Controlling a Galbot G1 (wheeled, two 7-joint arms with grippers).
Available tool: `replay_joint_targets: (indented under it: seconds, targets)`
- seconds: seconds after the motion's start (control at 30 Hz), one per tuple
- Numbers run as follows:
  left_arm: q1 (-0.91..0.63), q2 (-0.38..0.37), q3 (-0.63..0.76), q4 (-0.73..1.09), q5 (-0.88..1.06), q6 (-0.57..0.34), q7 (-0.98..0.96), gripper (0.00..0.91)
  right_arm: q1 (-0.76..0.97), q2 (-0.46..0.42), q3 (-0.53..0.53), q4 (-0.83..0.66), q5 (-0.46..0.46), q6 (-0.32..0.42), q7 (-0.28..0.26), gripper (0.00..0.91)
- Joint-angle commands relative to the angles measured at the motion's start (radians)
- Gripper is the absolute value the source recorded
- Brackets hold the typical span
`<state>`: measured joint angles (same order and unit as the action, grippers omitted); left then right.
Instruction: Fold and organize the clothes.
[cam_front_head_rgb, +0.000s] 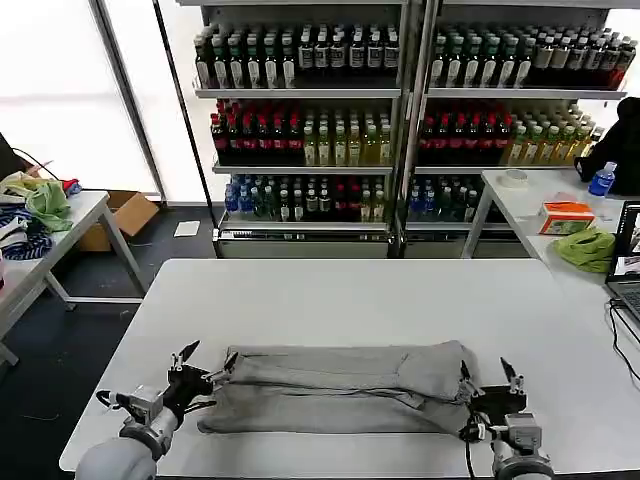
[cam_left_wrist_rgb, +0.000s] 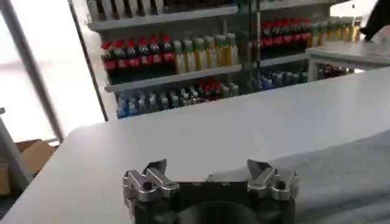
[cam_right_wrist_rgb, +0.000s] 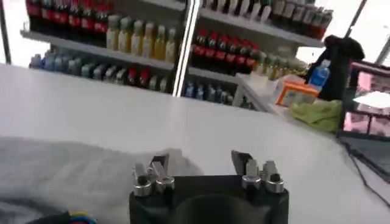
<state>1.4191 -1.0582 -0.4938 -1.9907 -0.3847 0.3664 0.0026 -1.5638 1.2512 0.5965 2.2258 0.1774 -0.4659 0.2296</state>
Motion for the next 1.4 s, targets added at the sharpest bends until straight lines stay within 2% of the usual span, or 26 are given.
replay_joint_targets:
  seconds: [0.03,0.9,0.93,0.97,1.0,1.03,1.13,1.4]
  targets:
    - [0.031,-0.150,-0.042,0.005,-0.021,0.017,-0.033,0.907,0.012,-0.005,0.043,0.097,0.061,-0.010,0.013,0.907]
    - [0.033,-0.195,0.007,0.059,0.028,0.019,-0.006,0.907,-0.017,-0.004,0.015,0.091,0.045,0.007,0.017,0.907]
    - [0.033,-0.196,0.008,0.061,0.030,0.018,-0.005,0.846,-0.017,-0.005,0.016,0.092,0.047,0.007,0.017,0.907]
    - [0.033,-0.197,0.008,0.064,0.031,0.017,-0.005,0.655,-0.017,-0.006,0.017,0.092,0.048,0.007,0.018,0.907]
    - [0.031,-0.197,0.008,0.067,0.032,0.016,-0.003,0.212,-0.017,-0.007,0.018,0.094,0.049,0.006,0.017,0.907]
    - [0.030,-0.198,0.008,0.070,0.032,0.015,0.000,0.030,-0.017,-0.007,0.019,0.095,0.050,0.006,0.017,0.907]
    - [0.033,-0.198,0.007,0.081,0.036,0.010,0.010,0.000,-0.013,-0.010,0.022,0.096,0.053,0.005,0.017,0.907]
    - [0.035,-0.204,-0.005,0.081,0.038,-0.013,0.031,0.000,0.005,-0.011,0.042,0.077,0.069,0.005,0.022,0.907]
